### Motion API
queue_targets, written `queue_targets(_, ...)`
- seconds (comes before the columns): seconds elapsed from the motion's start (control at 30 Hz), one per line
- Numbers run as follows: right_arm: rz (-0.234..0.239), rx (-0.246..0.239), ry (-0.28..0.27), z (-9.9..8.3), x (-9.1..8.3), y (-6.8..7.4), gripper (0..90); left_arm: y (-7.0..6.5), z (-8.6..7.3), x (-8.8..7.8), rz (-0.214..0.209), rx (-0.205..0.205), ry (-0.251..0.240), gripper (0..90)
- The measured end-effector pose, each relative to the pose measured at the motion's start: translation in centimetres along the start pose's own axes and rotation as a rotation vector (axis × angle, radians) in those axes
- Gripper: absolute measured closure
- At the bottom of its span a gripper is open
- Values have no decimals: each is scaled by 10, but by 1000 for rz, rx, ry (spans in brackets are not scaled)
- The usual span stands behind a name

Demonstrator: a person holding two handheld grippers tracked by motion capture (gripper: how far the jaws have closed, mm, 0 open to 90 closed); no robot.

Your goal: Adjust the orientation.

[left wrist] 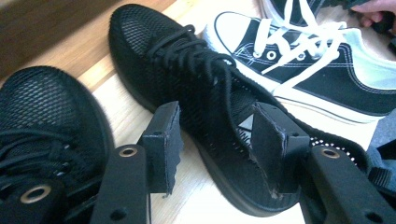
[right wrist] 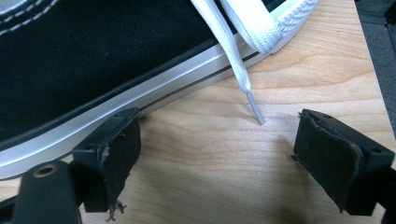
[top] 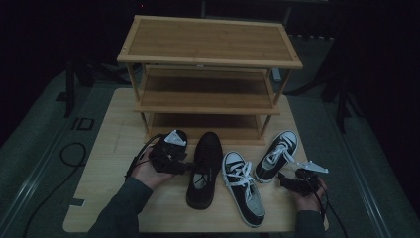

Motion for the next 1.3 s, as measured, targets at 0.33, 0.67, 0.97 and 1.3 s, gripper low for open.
queue_targets(0.33, 0, -2, -1, 0, 0, 0, 144, -6, 9, 15, -1, 1, 15, 526)
queue_targets(0.67, 0, -1, -1, 0, 0, 0, 144, -6, 13, 36, 56, -2, 81, 631)
queue_targets(0.97, 0, -1, -1, 0, 0, 0, 144, -7, 15, 43, 75, -33, 100, 831)
queue_targets(1.3, 0, -1, 0, 0, 0, 0, 144, -6, 12, 38, 86, -54, 105, 854)
Point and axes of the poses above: each handheld gripper's, and its own axes: x roughly forward along the jaws, z roughly out of its top, y roughly to its left, the point moved 2 cm from there along x, roughly forward along the jaws
